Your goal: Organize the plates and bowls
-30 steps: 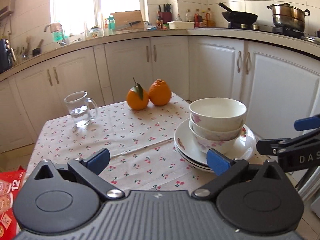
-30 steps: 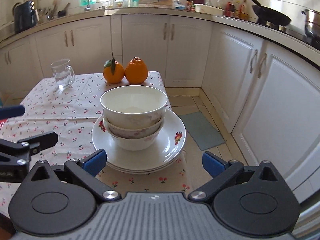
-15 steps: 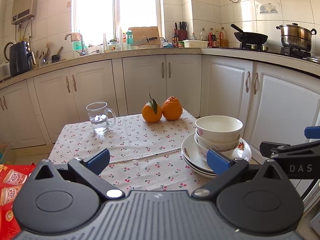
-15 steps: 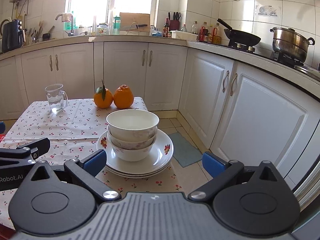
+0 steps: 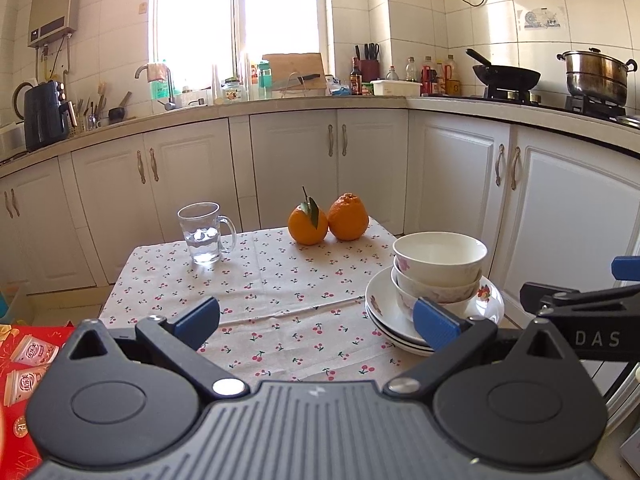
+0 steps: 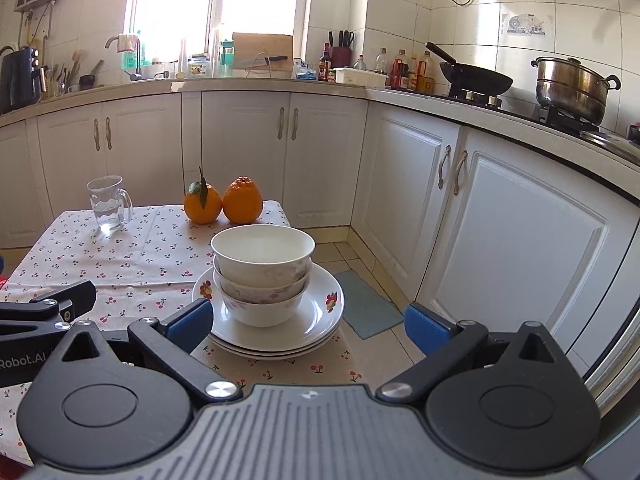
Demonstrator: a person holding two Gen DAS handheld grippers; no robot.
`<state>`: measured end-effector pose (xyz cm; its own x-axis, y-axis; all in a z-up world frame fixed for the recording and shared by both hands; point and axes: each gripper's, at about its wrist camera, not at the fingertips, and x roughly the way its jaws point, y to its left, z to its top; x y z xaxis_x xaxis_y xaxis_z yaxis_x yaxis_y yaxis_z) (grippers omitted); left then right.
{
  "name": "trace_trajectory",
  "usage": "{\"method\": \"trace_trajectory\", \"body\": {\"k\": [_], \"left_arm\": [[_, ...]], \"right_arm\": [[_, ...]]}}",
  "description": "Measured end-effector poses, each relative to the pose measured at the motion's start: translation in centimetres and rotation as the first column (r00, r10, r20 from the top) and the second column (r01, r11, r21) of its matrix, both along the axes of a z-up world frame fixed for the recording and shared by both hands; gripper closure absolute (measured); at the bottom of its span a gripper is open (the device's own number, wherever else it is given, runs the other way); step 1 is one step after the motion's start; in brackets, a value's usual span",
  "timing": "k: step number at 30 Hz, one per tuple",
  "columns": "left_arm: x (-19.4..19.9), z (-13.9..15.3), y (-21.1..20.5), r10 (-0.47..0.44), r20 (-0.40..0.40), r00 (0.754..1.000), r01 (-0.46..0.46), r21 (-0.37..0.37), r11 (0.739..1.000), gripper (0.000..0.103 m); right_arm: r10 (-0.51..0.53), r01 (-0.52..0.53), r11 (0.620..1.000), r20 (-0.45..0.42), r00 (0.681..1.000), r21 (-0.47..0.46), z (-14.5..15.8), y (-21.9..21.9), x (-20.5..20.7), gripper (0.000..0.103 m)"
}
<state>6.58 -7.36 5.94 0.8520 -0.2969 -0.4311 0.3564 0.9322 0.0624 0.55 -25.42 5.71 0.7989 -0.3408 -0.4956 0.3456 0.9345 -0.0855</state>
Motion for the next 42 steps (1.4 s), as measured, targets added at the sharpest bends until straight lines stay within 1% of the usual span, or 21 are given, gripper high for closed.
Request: {"method": "trace_trajectory", "body": {"k": [42], "left_arm": [[-0.14,0.13,-0.11,0.003,-0.005,1.0,-0.003,-0.003,1.0,0.001]], "right_arm": [[-0.017,0.018,1.0,0.012,1.0,-0.018,0.21,-0.07,-0.42,0.0]]}}
